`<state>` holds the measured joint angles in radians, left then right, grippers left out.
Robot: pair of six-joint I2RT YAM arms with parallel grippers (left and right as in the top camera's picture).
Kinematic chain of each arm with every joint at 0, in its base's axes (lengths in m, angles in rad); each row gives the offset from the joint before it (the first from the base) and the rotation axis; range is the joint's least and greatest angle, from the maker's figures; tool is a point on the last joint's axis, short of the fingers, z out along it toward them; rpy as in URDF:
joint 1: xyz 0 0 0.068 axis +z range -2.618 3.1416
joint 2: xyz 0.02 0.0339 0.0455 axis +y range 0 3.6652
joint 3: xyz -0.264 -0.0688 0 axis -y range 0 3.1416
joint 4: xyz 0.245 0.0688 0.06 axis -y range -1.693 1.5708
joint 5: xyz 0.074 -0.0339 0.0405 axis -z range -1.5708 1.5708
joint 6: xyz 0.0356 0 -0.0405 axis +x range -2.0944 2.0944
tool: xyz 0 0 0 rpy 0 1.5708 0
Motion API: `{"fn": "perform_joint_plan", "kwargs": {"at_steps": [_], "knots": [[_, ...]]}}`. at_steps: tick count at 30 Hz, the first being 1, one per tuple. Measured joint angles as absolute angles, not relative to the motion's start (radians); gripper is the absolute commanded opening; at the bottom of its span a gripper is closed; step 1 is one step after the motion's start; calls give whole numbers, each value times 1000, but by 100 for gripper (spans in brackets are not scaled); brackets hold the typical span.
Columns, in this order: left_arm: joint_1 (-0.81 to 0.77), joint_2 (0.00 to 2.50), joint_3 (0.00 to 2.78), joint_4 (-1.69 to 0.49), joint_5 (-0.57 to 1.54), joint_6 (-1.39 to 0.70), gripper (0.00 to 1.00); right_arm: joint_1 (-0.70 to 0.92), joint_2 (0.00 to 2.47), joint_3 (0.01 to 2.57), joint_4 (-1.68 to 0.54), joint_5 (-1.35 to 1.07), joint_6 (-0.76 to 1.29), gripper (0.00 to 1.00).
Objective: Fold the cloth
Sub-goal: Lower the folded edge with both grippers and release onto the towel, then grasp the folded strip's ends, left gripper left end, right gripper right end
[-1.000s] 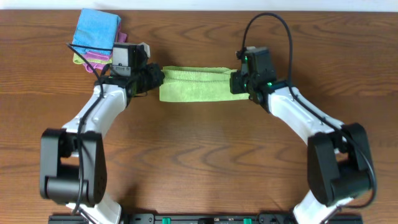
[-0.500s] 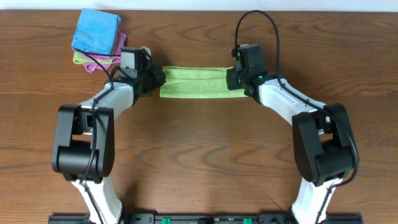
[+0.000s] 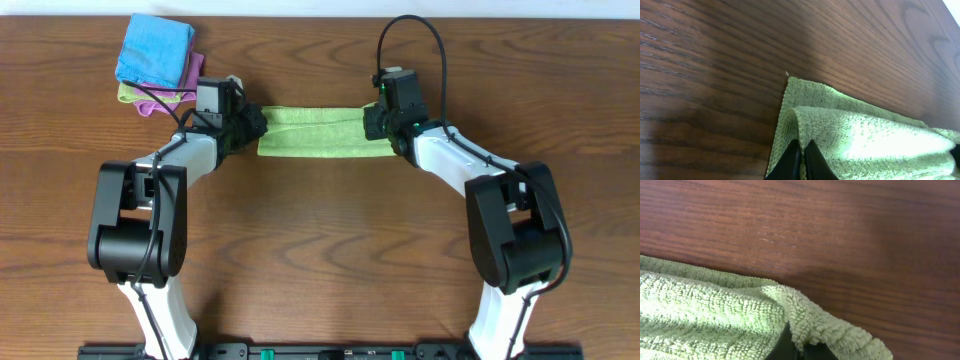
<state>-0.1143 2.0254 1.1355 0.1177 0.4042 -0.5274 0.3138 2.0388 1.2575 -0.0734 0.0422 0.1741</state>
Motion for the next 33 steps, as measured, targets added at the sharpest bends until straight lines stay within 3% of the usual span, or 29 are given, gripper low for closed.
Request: {"fn": "perform_joint_plan", "kwargs": {"at_steps": [1,2,4,5,7,12,14,17,20,23,25,28,33], "knots": [[-114,2025,1135,118,399,-526,18,314,2039,1258,-70,44,174,14],[-113,2025,1136,117,381,-527,43,311,2039,1258,-70,64,167,33],[-111,2025,1136,116,362,-524,47,311,2039,1258,-70,79,167,41],[-111,2025,1136,115,358,-521,60,311,2039,1258,-73,86,166,49],[-111,2025,1136,115,354,-519,72,311,2039,1258,-87,89,164,63],[-111,2025,1145,116,354,-519,74,312,2033,1258,-122,90,178,82],[-111,2018,1145,111,354,-519,74,312,2014,1258,-142,89,187,99],[-111,1988,1145,93,354,-519,72,313,1957,1258,-168,88,209,99],[-111,1926,1145,67,355,-517,63,313,1869,1258,-205,88,231,99],[-111,1874,1145,64,362,-520,42,313,1790,1259,-252,88,252,99],[-112,1856,1146,68,385,-524,21,311,1748,1262,-313,87,285,99],[-123,1856,1147,64,397,-535,7,304,1723,1264,-414,85,363,99],[-218,1863,1147,93,360,-543,6,232,1723,1257,-469,-12,488,99]]}}
